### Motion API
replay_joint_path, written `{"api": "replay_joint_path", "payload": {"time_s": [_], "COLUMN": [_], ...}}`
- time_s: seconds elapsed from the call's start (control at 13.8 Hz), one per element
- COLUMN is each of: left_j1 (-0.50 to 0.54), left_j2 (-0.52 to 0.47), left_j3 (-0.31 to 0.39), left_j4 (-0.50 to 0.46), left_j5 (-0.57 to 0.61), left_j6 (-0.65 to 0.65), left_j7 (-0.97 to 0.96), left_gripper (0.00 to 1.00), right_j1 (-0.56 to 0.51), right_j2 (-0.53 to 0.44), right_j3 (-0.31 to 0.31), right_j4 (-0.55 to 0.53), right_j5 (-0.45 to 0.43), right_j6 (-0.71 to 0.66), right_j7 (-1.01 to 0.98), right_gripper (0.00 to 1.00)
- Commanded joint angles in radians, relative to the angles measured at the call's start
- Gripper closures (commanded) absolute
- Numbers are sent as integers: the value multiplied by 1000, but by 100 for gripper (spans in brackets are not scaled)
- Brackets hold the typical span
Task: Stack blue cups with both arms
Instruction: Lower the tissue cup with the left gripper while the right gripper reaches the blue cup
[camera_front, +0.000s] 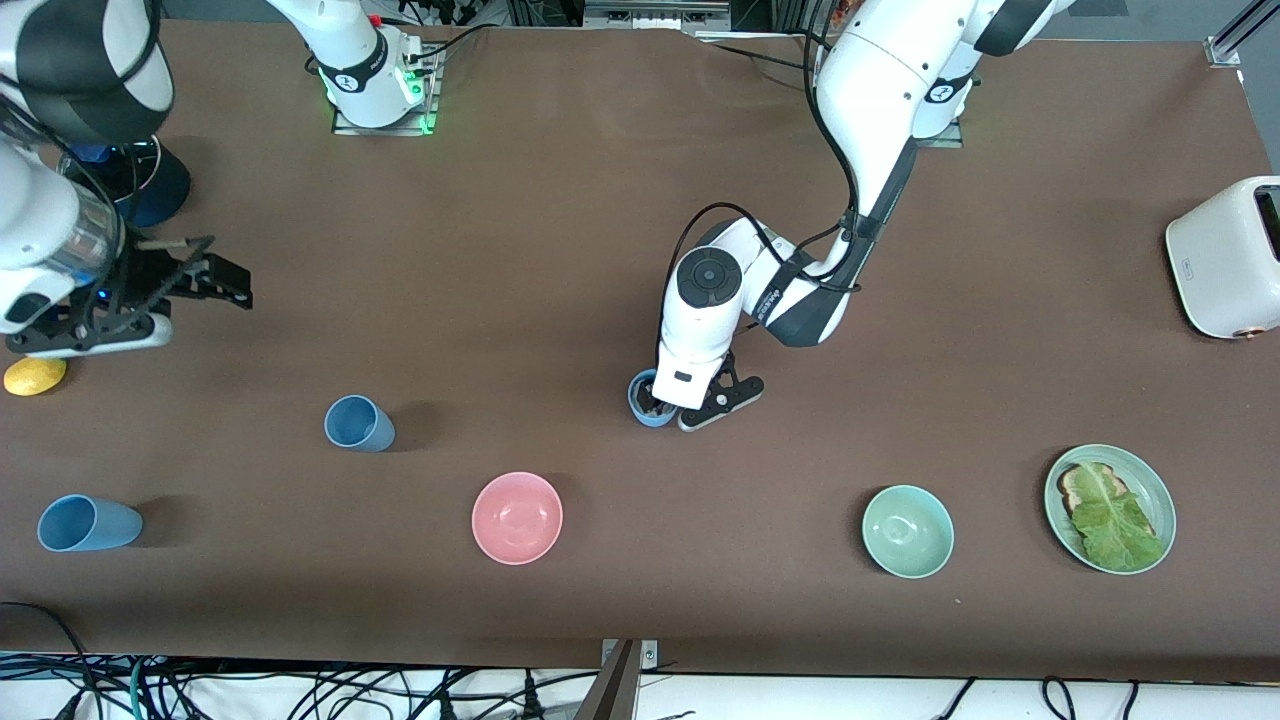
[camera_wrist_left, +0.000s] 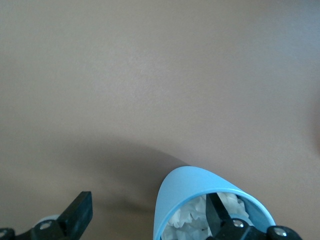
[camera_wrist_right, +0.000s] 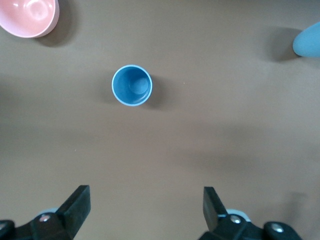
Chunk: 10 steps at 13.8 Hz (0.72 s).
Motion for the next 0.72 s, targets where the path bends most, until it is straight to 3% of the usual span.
{"api": "replay_joint_path", "payload": {"time_s": [0.0, 0.65], "left_j1": [-8, -8], "left_j2": [5, -68], "left_j3": [9, 1], "left_j4": [26, 28], "left_j5": [22, 16], "left_j6": [-4, -48], "left_j7": [65, 114], "left_gripper": [0, 0], "right_j1": [-5, -17], "right_j2": [57, 225], "right_j3": [4, -2], "right_j4": [16, -17], "right_j5": [12, 13], "right_j6": [42, 298], "right_j7": [-6, -75], "right_gripper": [0, 0]}}
